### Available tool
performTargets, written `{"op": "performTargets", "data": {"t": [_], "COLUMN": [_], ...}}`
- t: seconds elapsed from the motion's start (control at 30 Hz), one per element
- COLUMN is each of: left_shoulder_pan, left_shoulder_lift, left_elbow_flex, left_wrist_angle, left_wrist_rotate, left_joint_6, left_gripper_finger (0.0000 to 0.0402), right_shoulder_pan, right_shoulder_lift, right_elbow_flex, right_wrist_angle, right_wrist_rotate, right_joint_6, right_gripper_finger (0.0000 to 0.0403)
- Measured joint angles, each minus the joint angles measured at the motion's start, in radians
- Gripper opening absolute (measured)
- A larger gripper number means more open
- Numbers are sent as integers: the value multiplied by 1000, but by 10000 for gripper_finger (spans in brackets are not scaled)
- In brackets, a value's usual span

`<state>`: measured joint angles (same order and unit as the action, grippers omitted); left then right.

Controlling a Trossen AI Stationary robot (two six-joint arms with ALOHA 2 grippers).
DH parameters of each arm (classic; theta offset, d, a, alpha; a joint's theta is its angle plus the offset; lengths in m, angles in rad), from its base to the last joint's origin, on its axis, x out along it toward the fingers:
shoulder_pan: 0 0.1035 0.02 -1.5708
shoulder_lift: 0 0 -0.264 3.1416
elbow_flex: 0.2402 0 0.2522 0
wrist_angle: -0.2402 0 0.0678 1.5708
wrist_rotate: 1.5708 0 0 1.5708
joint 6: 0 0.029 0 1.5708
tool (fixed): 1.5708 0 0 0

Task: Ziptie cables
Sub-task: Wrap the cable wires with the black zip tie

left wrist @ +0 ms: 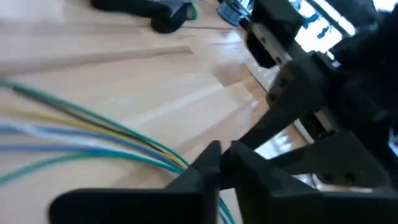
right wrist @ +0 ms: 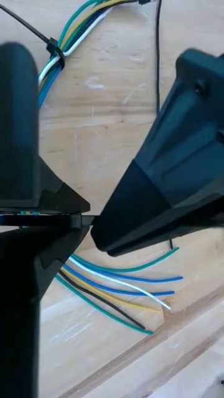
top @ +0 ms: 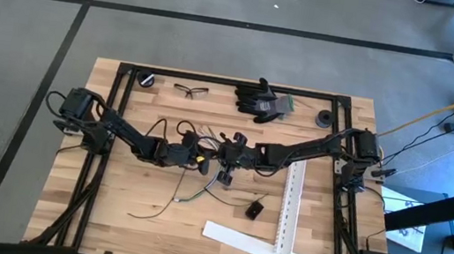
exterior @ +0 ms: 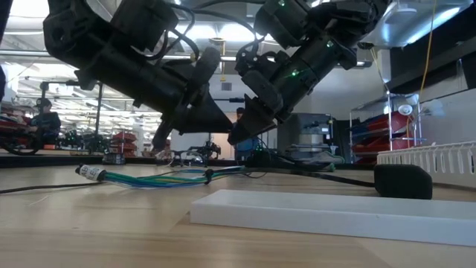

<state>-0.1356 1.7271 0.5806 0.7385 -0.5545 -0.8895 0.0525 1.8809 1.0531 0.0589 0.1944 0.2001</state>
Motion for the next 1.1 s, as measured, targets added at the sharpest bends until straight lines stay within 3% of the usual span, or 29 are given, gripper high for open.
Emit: {"op": "performTargets", "data": {"t": [0.27,0.47,0.73,0.9,1.0,1.1], "left_shoulder_pan": [0,6,4,5,2,-5], "left_shoulder_lift": [-38,-220,-408,-464,-488,-506], "left_elbow_flex": [6,6,-58,-125,-119,-92], "left_wrist_angle": [-249,-636,-1071,-1181,-1074,-967], "left_wrist_rotate": [-2,-83,-171,-170,-164,-136], "left_joint_6": [210,293,230,107,136,257], "left_gripper_finger": [0,0,0,0,1,1], "right_shoulder_pan": [0,28,94,94,90,93], "right_shoulder_lift": [-8,-39,-42,-43,-38,-44], "right_elbow_flex": [-2,1,-4,-1,-2,1], "right_wrist_angle": [-44,-207,-367,-390,-335,-292], "right_wrist_rotate": [14,29,28,35,41,38], "right_joint_6": [-2,46,86,109,109,107], "right_gripper_finger": [3,2,1,0,1,5]}}
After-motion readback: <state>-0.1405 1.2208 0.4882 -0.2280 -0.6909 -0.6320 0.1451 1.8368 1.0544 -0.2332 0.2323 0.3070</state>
